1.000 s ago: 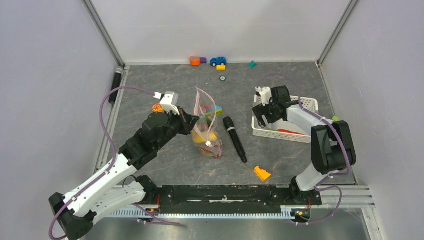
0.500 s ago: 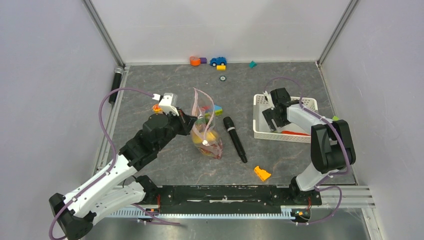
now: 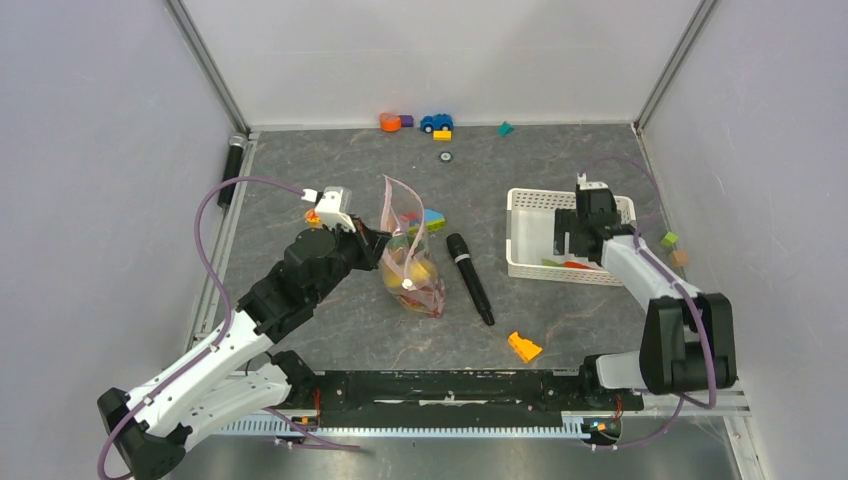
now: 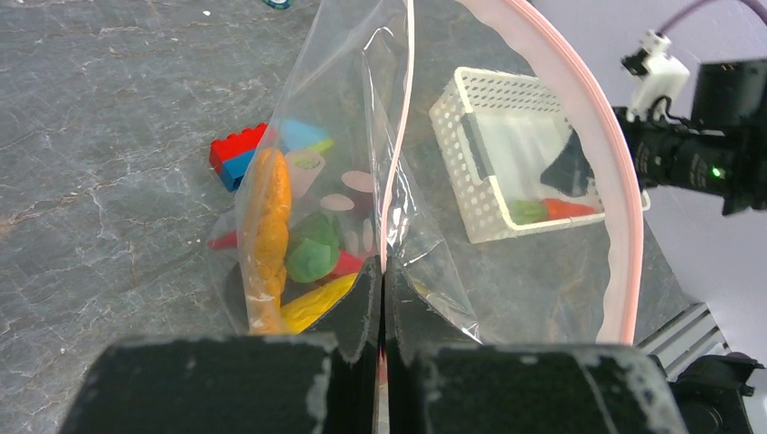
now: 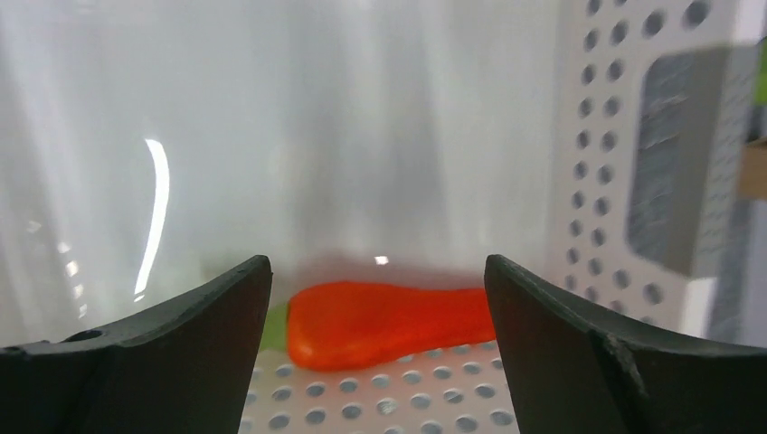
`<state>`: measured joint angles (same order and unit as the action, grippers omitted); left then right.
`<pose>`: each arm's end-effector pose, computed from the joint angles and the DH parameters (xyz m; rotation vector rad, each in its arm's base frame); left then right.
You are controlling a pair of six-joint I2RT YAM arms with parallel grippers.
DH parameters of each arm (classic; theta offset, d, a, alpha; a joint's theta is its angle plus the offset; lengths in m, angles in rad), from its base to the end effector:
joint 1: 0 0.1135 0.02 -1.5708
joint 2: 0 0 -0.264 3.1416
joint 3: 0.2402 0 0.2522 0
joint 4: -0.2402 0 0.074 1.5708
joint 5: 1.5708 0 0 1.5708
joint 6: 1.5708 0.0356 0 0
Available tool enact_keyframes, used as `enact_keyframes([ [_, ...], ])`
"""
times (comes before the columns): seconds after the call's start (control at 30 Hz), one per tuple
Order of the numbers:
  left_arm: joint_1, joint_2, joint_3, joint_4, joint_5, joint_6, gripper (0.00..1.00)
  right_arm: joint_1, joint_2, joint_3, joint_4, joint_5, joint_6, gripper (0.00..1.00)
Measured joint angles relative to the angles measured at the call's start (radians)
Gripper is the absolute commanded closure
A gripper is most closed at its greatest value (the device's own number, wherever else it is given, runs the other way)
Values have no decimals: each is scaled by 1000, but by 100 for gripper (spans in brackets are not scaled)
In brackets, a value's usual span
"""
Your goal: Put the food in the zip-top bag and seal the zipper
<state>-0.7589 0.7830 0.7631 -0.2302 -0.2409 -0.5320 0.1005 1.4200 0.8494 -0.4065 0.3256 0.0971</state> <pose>0.1395 -0.1206 0.3280 0.0369 1.8688 -0.6895 0.2789 0.0167 0.2034 0.1215 2.5019 -0.3334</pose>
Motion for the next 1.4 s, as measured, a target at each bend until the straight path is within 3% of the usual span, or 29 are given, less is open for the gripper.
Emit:
enact_keyframes([
  [0.23, 0, 0, -1, 0, -21, 10, 97, -23, -140, -156, 61, -218, 195, 4],
  [0.67, 0, 3, -1, 0, -47, 11, 98, -31, -146, -237, 82, -367, 319, 2],
  [1.1, 0, 11, -1, 0, -47, 10, 97, -32, -44, -216, 217, -315, 142, 2],
  [1.27, 0, 23, -1, 1, -48, 10, 97, -31, -125, -216, 261, -283, 134, 2],
  [1.4, 0, 40, -1, 1, -51, 11, 97, -33, -232, -216, 251, -129, 176, 2],
])
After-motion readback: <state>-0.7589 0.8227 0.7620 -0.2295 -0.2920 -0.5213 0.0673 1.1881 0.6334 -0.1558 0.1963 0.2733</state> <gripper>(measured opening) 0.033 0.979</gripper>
